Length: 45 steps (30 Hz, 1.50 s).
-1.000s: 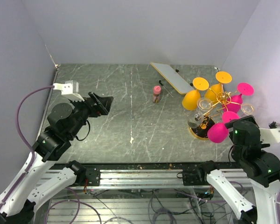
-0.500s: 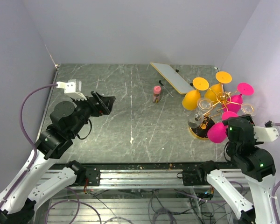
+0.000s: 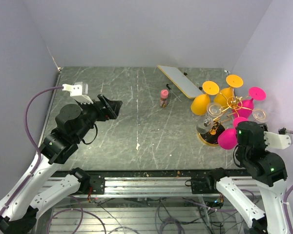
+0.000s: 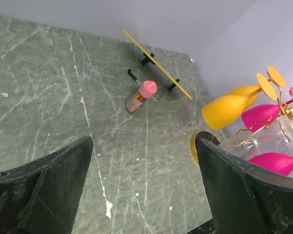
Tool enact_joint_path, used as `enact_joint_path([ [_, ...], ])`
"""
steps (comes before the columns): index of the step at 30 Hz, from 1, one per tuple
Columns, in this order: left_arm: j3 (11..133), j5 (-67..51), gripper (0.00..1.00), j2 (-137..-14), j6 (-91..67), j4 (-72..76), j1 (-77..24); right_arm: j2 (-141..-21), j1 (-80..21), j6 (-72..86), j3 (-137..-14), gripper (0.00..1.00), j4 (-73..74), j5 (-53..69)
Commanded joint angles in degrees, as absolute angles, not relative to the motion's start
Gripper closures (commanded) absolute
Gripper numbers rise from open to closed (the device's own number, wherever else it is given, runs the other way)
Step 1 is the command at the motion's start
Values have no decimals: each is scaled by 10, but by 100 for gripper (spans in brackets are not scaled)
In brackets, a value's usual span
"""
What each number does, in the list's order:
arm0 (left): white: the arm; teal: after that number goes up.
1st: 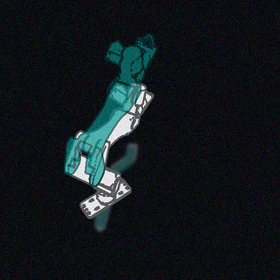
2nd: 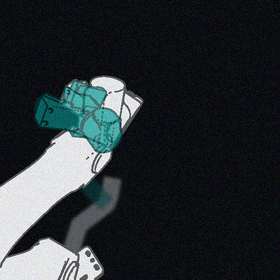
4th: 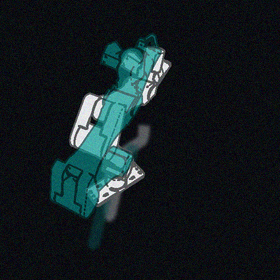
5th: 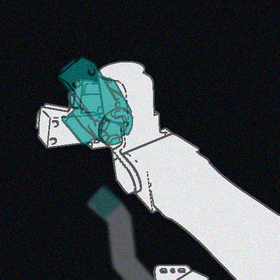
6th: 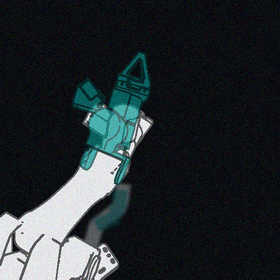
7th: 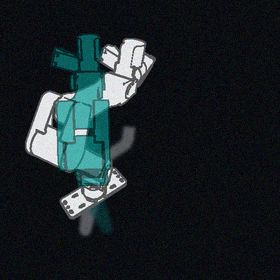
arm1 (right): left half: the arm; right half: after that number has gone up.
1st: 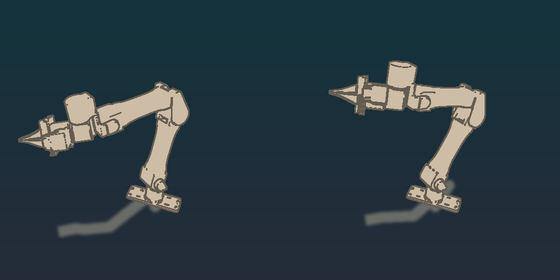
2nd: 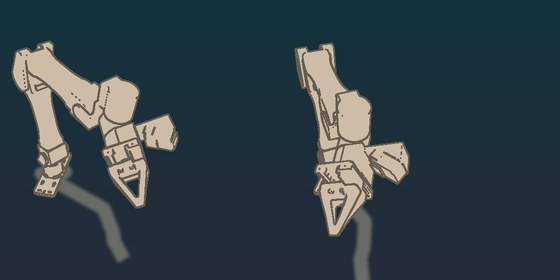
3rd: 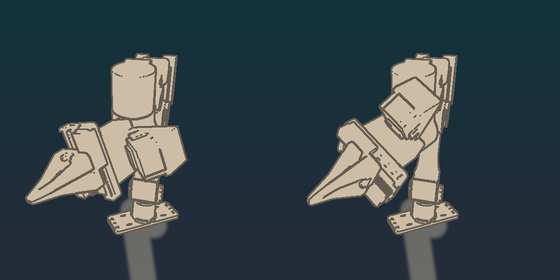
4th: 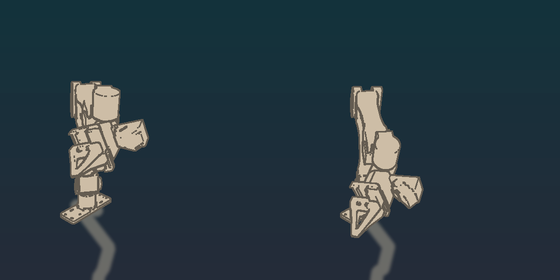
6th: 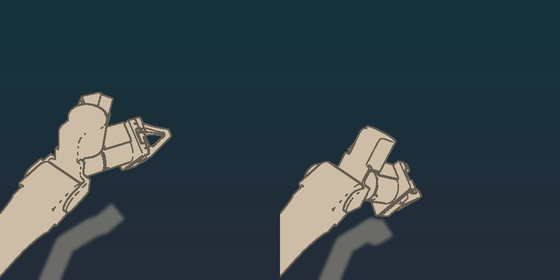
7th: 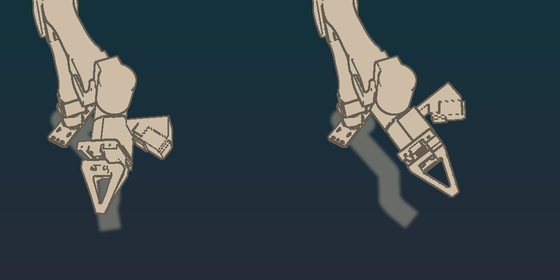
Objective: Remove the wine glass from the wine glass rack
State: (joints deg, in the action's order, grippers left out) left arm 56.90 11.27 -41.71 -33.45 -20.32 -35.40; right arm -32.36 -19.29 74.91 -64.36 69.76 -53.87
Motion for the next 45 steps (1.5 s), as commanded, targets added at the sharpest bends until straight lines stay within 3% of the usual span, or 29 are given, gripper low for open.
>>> enact_joint_path([
  [1,581,107,2,-410,-331,-196,-350,-326,-191,767,-648,67,739,-556],
  [8,578,112,2,-401,-330,-199,-350,-333,-191,781,-661,82,752,-555],
  [18,578,112,2,-399,-331,-203,-350,-332,-191,800,-676,94,762,-558],
  [45,583,149,2,-396,-332,-228,-350,-356,-191,785,-701,100,641,-509],
])
